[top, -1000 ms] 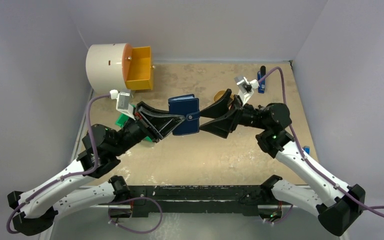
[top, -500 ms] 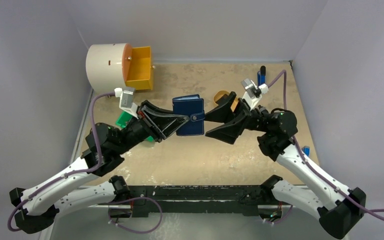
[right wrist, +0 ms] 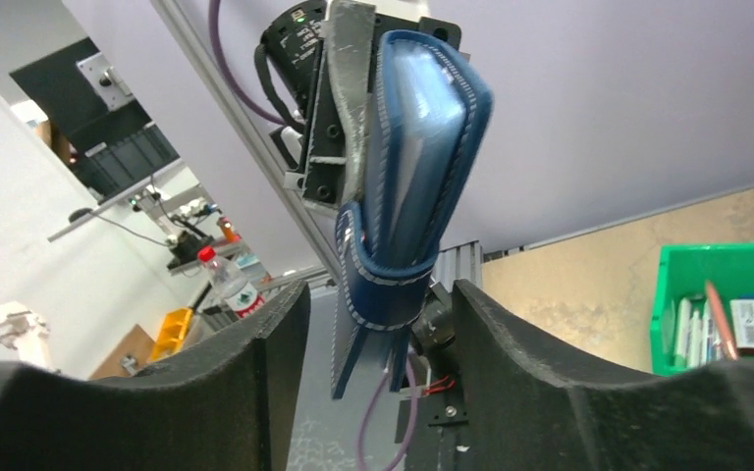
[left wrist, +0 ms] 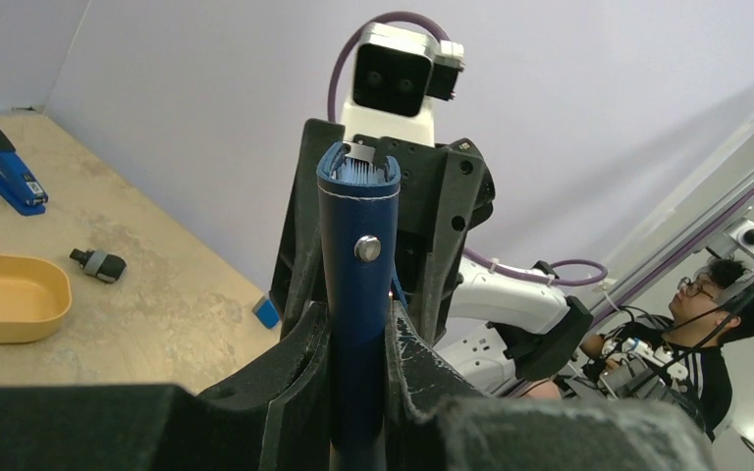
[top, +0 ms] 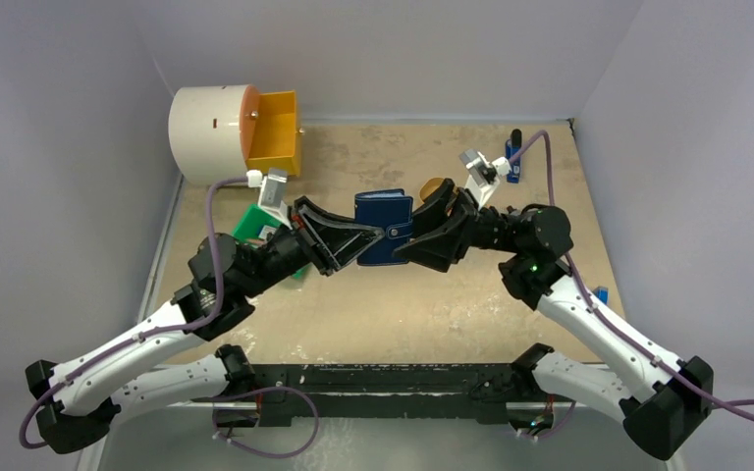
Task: Put the credit cards into the card holder
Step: Close the card holder at the center of the board.
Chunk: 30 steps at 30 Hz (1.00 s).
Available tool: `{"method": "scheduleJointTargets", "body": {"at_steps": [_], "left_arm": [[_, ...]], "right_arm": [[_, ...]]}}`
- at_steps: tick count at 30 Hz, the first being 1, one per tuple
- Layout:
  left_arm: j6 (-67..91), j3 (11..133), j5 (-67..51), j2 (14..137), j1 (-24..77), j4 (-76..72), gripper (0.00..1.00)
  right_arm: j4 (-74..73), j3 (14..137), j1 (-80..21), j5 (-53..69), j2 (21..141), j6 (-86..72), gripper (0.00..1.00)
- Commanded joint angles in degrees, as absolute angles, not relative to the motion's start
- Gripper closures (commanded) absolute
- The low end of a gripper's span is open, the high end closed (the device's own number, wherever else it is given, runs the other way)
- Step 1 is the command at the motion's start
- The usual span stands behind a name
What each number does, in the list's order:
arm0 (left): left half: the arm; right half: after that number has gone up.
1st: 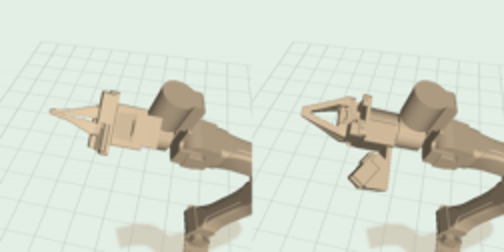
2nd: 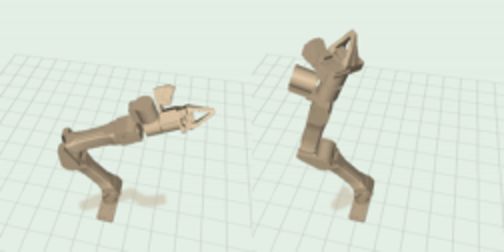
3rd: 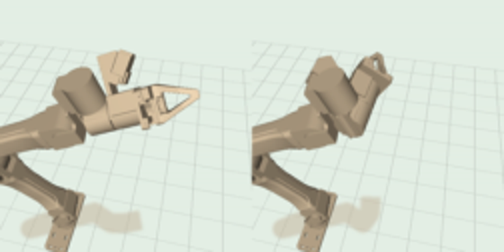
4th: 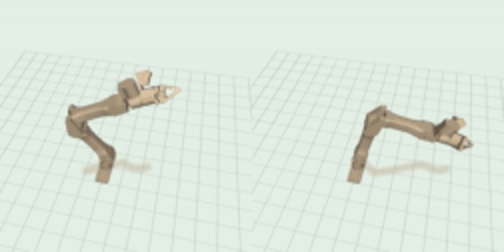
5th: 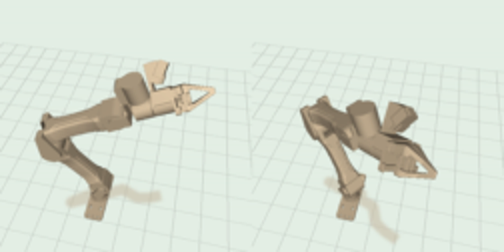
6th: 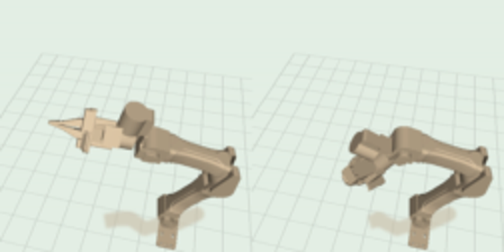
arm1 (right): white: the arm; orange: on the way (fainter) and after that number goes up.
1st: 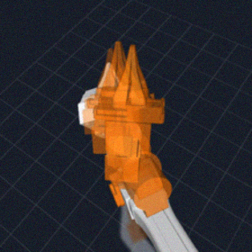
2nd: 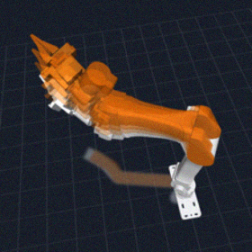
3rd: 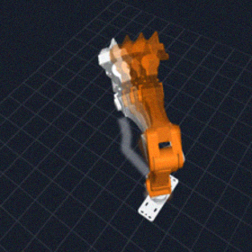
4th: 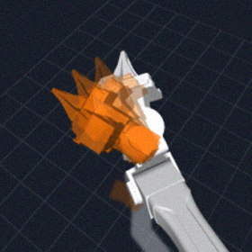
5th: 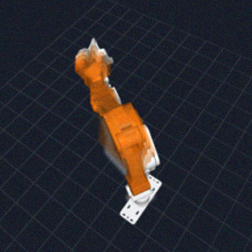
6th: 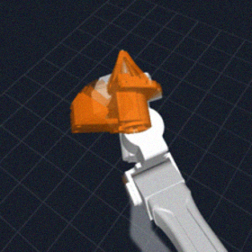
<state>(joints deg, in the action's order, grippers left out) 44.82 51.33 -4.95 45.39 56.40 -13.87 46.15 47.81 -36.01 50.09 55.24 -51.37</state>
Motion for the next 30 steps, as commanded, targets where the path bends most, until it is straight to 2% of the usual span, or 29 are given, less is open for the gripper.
{"method": "scheduleJointTargets", "body": {"at_steps": [1,6,10,12,14,15,17,21,30], "left_arm": [[45.77,53.79,-6.35,45.1,56.55,-19.48,1.0],[46.64,52.67,-4.7,45.17,56.54,-20.9,1.0],[47.38,51.52,-3.34,45.5,56.52,-21.75,1.0],[47.4,51.29,-2.71,45.48,56.58,-21.19,0.82],[47.37,51.04,-1.85,45.04,56.52,-20.17,0.55],[47.31,50.92,-1.1,44.7,56.51,-19.4,0.48],[46.79,50.49,0.55,43.63,56.51,-17.92,0.4],[45.75,49.09,3.33,41.3,56.55,-17.31,0.36],[45.0,49.39,0.97,44.02,56.51,-15.26,0.39]], "right_arm": [[52.51,49.59,-36.35,50.1,55.82,-55.08,0.47],[53.46,48.9,-36.82,49.55,56.89,-56.58,0.67],[54.21,47.83,-37.02,48.09,57.1,-57.01,0.88],[51.19,48.18,-37.01,47.35,56.56,-55.12,0.96],[46.26,49.01,-37.0,46.76,55.74,-52.53,1.0],[43.59,49.42,-37.07,46.33,55.41,-51.23,1.0],[38.6,50.09,-37.01,45.74,54.61,-48.96,1.0],[31.43,51.05,-37.0,45.83,53.82,-46.2,1.0],[29.44,51.79,-37.02,45.88,54.13,-46.21,1.0]]}}
